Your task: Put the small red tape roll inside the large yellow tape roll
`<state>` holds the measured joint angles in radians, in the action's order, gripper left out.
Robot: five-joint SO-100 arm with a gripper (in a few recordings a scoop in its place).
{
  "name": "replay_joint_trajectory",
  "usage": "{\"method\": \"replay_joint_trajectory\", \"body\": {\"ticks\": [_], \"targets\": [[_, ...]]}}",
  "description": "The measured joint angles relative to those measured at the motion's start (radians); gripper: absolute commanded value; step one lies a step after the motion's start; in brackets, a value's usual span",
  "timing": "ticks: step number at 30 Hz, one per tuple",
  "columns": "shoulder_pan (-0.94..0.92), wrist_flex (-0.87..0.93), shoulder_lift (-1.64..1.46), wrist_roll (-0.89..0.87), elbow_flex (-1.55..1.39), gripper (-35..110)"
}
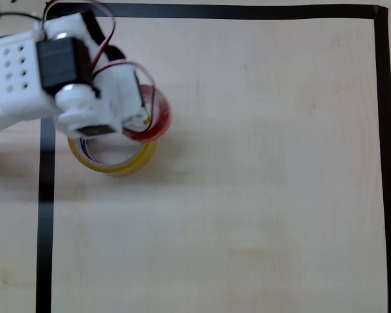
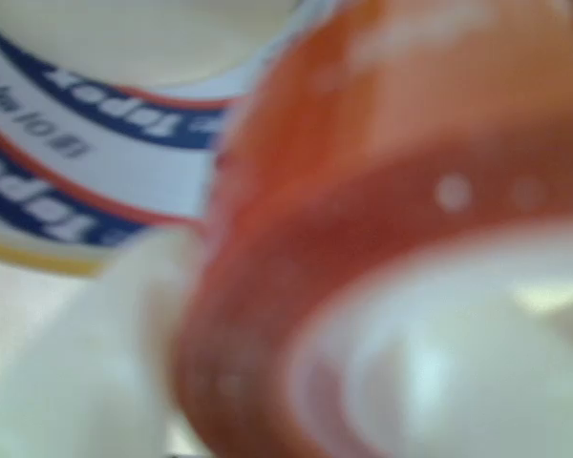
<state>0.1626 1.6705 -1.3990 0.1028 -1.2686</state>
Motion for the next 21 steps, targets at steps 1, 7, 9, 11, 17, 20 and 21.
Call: {"method": "replay_joint_trajectory", "body": {"ticks": [1, 7, 9, 11, 17, 20, 21], "targets": [[-0.005, -0.021, -0.028, 0.000, -0.055, 0], [-0.005, -0.106, -0.135, 0.000, -0.267, 0], [-0.014, -0.115, -0.167, 0.000, -0.310, 0], [-0.008, -0.129, -0.193, -0.003, -0.339, 0], [-0.011, -0.132, -0.242, 0.000, -0.397, 0], [-0.008, -0.150, -0.275, 0.000, -0.434, 0], [-0.008, -0.150, -0.285, 0.000, -0.440, 2]]}}
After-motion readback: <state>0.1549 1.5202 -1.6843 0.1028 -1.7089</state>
